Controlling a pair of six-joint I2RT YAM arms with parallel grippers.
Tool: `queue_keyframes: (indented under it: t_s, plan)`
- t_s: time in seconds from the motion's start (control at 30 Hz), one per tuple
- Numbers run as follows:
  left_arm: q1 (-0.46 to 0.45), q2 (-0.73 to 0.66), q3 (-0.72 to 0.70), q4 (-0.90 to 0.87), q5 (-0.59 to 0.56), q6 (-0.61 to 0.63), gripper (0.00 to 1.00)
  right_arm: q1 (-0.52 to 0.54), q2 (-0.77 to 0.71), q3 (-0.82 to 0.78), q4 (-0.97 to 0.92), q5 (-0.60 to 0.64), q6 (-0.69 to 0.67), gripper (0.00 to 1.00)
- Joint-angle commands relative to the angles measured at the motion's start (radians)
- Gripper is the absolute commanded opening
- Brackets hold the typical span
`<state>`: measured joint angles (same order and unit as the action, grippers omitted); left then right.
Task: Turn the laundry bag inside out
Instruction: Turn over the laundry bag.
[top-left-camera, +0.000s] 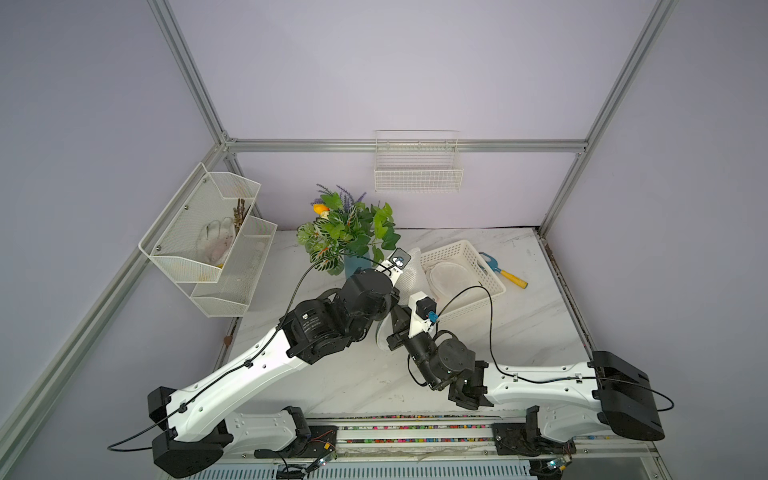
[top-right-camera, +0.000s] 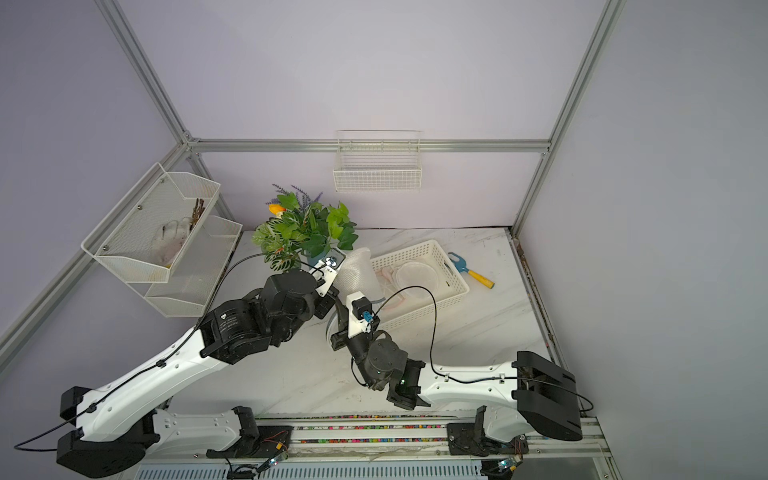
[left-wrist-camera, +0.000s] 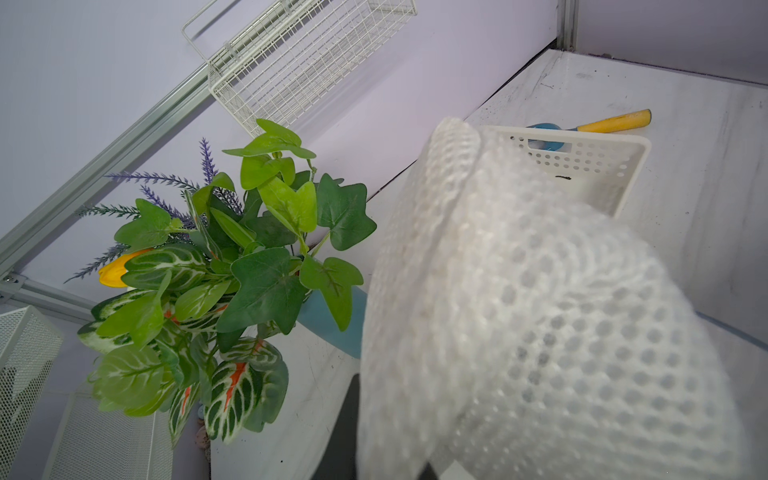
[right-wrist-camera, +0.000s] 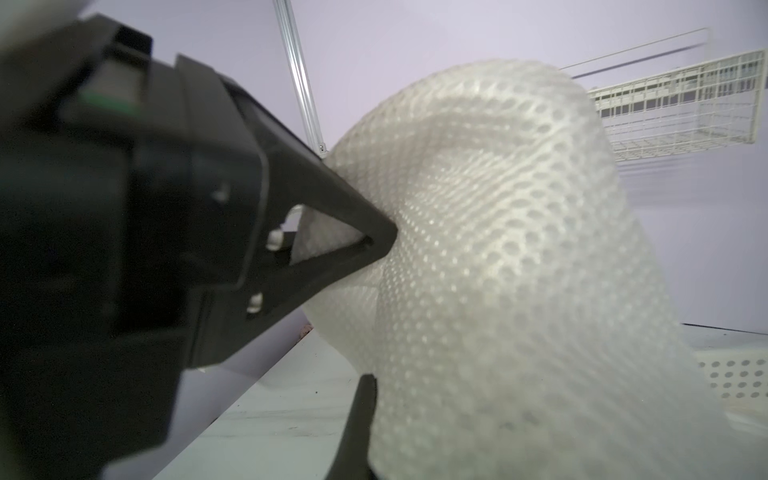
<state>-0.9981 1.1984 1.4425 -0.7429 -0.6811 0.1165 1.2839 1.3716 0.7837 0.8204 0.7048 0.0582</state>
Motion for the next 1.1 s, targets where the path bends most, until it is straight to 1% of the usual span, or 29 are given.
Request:
queue_keyframes:
  t_s: [0.0,0.17,0.27,0.3,0.4,0.43,0.47,0.53,0.63,0.67,0.73,0.8,0.9,0.97,1.07]
  plan:
    - [-0.005,-0.035,-0.001,0.052,0.0,-0.016,0.28,-0.019,-0.111,-0.041,-0.145,-0.2,0.179,0.0]
    - [-0.006,-0.082,-0.041,0.055,0.037,-0.003,0.5,-0.14,-0.262,-0.085,-0.308,-0.634,0.416,0.0]
    - [-0.006,-0.131,-0.076,0.069,0.089,-0.01,0.62,-0.225,-0.305,-0.099,-0.336,-0.881,0.507,0.0]
    - [-0.005,-0.157,-0.095,0.085,0.109,-0.013,0.64,-0.258,-0.313,-0.109,-0.325,-0.946,0.545,0.0]
    - [-0.005,-0.244,-0.152,0.144,0.187,-0.02,0.71,-0.357,-0.319,-0.15,-0.259,-1.069,0.65,0.0]
    - [-0.007,-0.273,-0.167,0.16,0.217,-0.021,0.71,-0.383,-0.314,-0.157,-0.237,-1.103,0.665,0.0]
    - [-0.007,-0.308,-0.187,0.18,0.242,-0.027,0.72,-0.406,-0.306,-0.159,-0.217,-1.136,0.676,0.0]
    - [-0.005,-0.362,-0.222,0.197,0.249,-0.05,0.72,-0.44,-0.287,-0.157,-0.18,-1.191,0.687,0.0]
    - [-0.004,-0.436,-0.29,0.162,0.199,-0.106,0.68,-0.478,-0.251,-0.147,-0.118,-1.256,0.716,0.0]
    - [-0.004,-0.463,-0.32,0.145,0.172,-0.137,0.65,-0.487,-0.242,-0.139,-0.11,-1.27,0.719,0.0]
    - [-0.004,-0.511,-0.388,0.113,0.162,-0.208,0.65,-0.495,-0.234,-0.124,-0.116,-1.28,0.703,0.0]
    - [-0.003,-0.562,-0.443,0.083,0.218,-0.286,0.69,-0.498,-0.233,-0.103,-0.159,-1.264,0.67,0.0]
    - [-0.004,-0.634,-0.521,0.098,0.355,-0.377,0.75,-0.5,-0.233,-0.086,-0.182,-1.228,0.65,0.0]
    - [-0.003,-0.667,-0.584,0.138,0.417,-0.416,0.76,-0.499,-0.221,-0.081,-0.145,-1.231,0.67,0.0]
    - [-0.004,-0.677,-0.65,0.176,0.464,-0.415,0.75,-0.499,-0.191,-0.064,-0.083,-1.258,0.704,0.0]
